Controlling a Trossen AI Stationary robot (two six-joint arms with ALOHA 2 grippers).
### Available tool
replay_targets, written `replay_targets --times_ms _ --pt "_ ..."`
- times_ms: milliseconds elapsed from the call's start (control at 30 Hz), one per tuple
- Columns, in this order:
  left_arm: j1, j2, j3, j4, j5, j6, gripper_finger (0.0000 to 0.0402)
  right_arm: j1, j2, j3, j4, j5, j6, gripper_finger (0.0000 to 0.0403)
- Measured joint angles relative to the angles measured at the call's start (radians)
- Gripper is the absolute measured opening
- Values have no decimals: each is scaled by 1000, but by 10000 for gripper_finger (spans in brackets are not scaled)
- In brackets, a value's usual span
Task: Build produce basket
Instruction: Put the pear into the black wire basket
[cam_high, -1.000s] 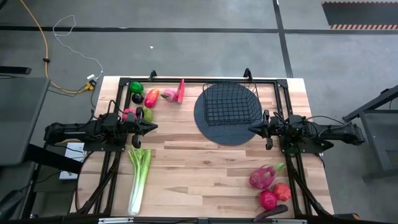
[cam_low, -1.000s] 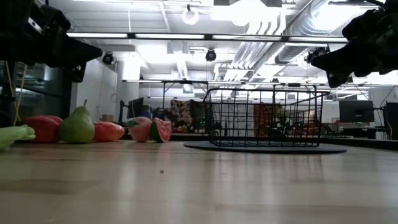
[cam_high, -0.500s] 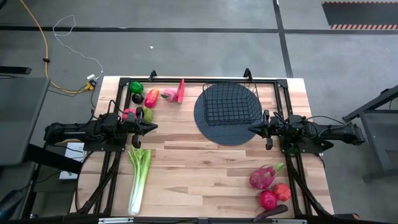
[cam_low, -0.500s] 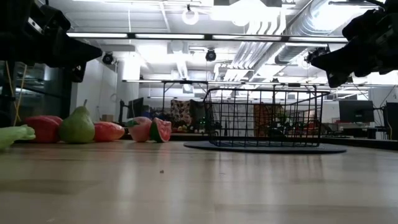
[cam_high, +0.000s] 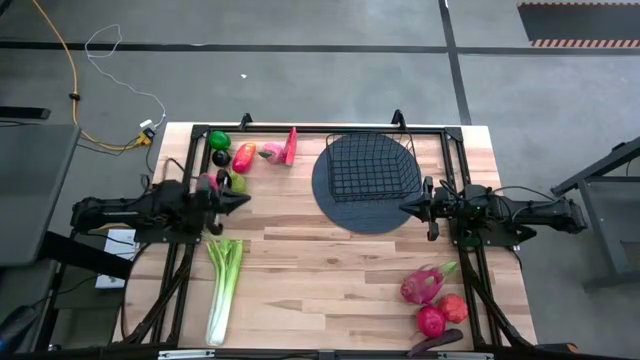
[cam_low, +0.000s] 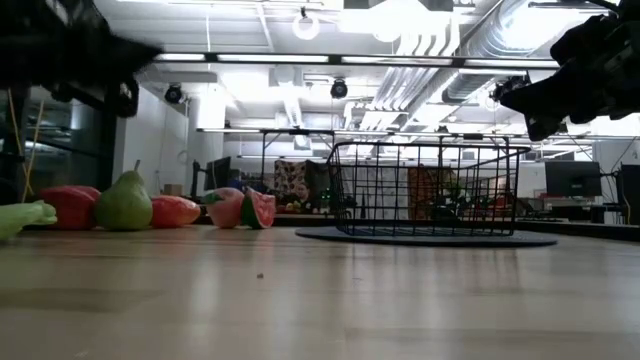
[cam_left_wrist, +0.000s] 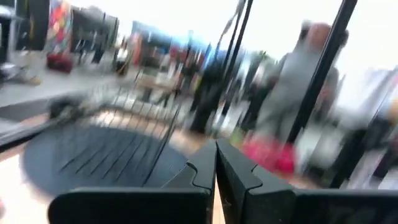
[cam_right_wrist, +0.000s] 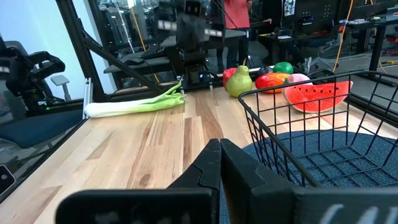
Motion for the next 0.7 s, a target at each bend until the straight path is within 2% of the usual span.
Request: replay_targets --times_ms 67,167,233,367,533,700 --pt "0 0 0 143 -25 -100 1 0 0 0 0 0 0 0" --pt "0 0 1 307 -134 -133 1 0 0 0 0 0 0 0" --pt "0 15 23 309 -207 -142 5 0 0 0 0 0 0 0" --pt "0 104 129 73 -286 -233 38 0 0 0 0 0 0 0" --pt "5 315 349 -257 -315 -247 120 0 0 0 0 0 0 0" --pt "45 522 614 -673 -315 -237 201 0 0 0 0 0 0 0"
